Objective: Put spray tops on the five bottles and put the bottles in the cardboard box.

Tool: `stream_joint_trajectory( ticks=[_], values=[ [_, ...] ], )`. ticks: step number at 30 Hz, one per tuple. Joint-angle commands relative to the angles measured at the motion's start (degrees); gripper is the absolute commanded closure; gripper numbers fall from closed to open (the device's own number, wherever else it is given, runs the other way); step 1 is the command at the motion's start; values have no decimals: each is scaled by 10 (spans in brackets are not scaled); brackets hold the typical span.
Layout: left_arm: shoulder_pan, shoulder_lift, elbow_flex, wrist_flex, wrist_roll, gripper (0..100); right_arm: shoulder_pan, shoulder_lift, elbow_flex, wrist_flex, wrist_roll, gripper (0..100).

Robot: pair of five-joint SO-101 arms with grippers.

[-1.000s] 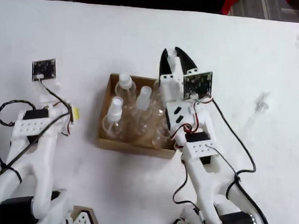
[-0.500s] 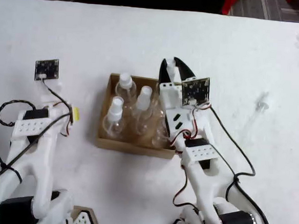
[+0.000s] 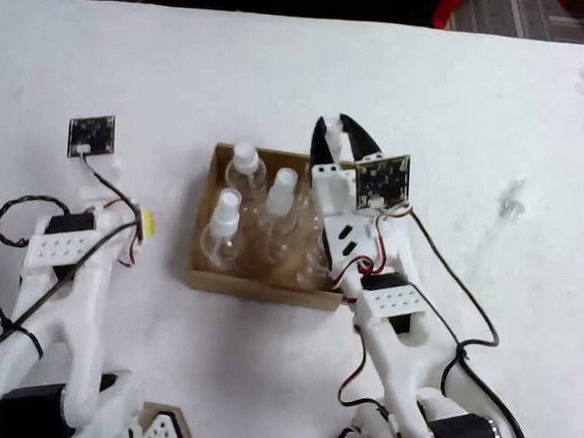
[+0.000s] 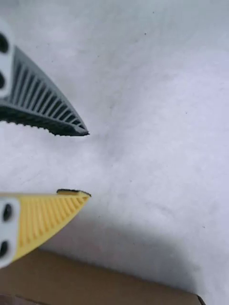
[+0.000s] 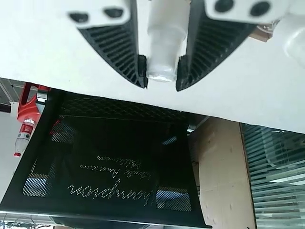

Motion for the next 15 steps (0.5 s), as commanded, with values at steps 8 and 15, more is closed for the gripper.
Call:
stream_joint_trajectory(
  ticks=[8,15],
  values=[
    [7,-6,-5,-10,-8,823,-20,-80,14,66,-4,898],
    [7,-6,-5,-10,-8,823,-22,-86,4,119,-4,810]
  ],
)
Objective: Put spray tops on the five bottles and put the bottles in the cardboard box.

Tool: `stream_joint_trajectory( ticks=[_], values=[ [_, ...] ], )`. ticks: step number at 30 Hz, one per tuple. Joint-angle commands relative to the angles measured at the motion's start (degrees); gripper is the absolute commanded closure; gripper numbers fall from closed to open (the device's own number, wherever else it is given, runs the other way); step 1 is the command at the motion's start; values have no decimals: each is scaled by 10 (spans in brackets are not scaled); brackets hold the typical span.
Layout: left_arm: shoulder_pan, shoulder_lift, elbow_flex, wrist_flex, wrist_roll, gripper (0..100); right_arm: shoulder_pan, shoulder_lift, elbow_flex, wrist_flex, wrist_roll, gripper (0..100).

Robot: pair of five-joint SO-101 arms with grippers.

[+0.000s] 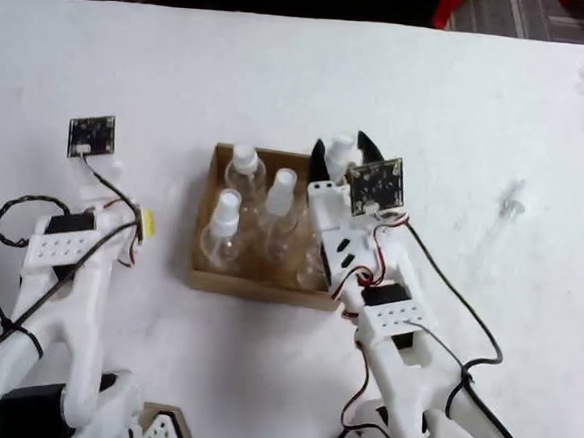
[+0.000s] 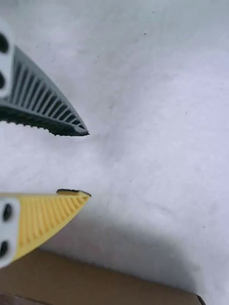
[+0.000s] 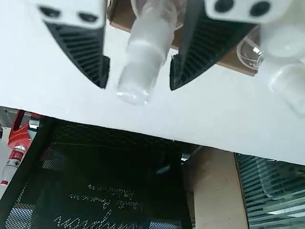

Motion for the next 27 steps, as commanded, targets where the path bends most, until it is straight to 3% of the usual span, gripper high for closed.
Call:
stream_joint_trajectory(
  ticks=[1,11,17,27],
  values=[
    [7,-6,-5,-10,-8,823,-7,-15,-21,3,-4,814],
    [7,-6,-5,-10,-8,823,-8,-66,-17,9,-4,818],
    [7,-6,-5,-10,-8,823,-8,-107,-21,91,-5,818],
    [7,-6,-5,-10,-8,823,-38,-109,-21,90,-4,819]
  ],
)
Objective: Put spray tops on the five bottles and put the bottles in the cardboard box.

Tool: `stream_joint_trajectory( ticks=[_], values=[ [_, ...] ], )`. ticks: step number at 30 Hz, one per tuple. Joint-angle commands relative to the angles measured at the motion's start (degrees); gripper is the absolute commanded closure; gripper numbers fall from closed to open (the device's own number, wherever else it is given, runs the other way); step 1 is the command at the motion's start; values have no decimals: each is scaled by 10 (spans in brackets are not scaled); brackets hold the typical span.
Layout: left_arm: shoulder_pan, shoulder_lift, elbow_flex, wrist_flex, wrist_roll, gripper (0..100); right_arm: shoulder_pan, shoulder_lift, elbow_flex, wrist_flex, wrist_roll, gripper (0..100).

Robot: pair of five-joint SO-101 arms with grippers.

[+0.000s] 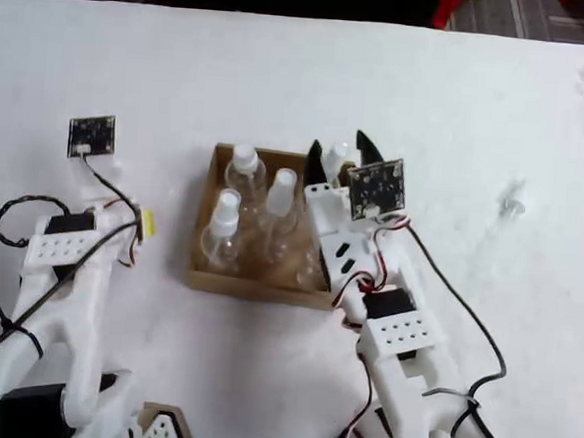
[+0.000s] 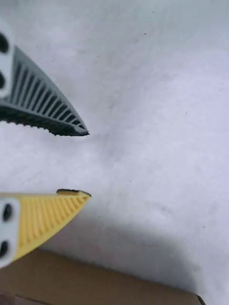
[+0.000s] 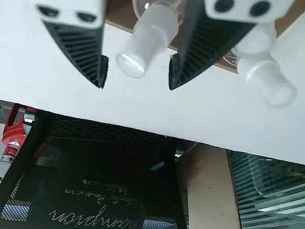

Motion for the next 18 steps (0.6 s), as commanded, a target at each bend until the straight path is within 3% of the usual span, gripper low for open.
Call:
stream_joint_trajectory(
  ticks=[1,15,18],
  values=[
    [7,-6,-5,-10,-8,823,-22,-17,-21,2,-4,819],
    [7,-6,-5,-10,-8,823,-20,-20,-21,1,-4,820],
    [7,-6,-5,-10,-8,823,-13,-14,-31,1,-4,886]
  ],
)
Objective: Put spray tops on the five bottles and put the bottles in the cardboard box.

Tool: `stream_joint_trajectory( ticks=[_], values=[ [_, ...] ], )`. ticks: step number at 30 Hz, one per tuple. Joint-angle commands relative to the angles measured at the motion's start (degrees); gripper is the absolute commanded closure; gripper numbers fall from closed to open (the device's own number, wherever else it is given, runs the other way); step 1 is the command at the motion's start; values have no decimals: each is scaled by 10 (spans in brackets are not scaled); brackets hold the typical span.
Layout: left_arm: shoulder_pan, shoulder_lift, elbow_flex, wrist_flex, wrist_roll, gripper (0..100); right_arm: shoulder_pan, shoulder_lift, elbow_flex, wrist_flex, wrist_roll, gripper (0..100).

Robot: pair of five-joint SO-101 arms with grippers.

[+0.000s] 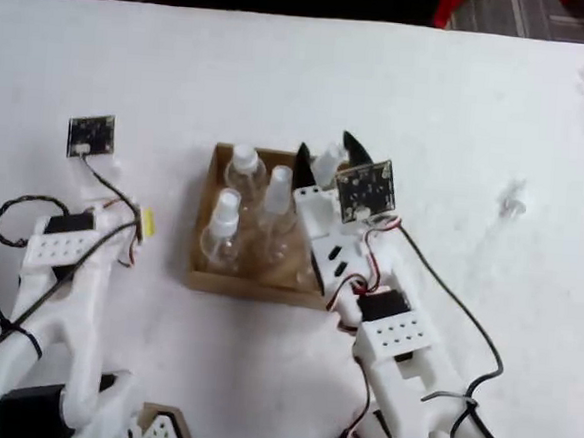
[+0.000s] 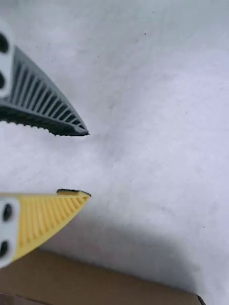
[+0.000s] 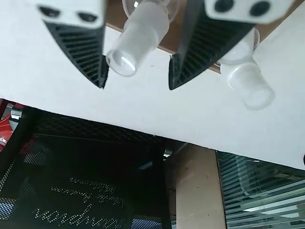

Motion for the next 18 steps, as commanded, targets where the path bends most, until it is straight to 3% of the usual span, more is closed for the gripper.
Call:
stream_joint_trajectory(
  ticks=[1,3,6,15,18],
  values=[
    [7,-6,-5,-10,-8,823,11,-14,-34,1,-4,926],
    [7,-6,-5,-10,-8,823,23,-13,-38,1,-4,993],
    [7,-6,-5,-10,-8,823,28,-13,-39,2,-4,942],
    [7,-6,-5,-10,-8,823,29,-13,-40,4,-3,940],
    [7,-6,-5,-10,-8,823,29,-13,-39,3,47,940]
  ],
)
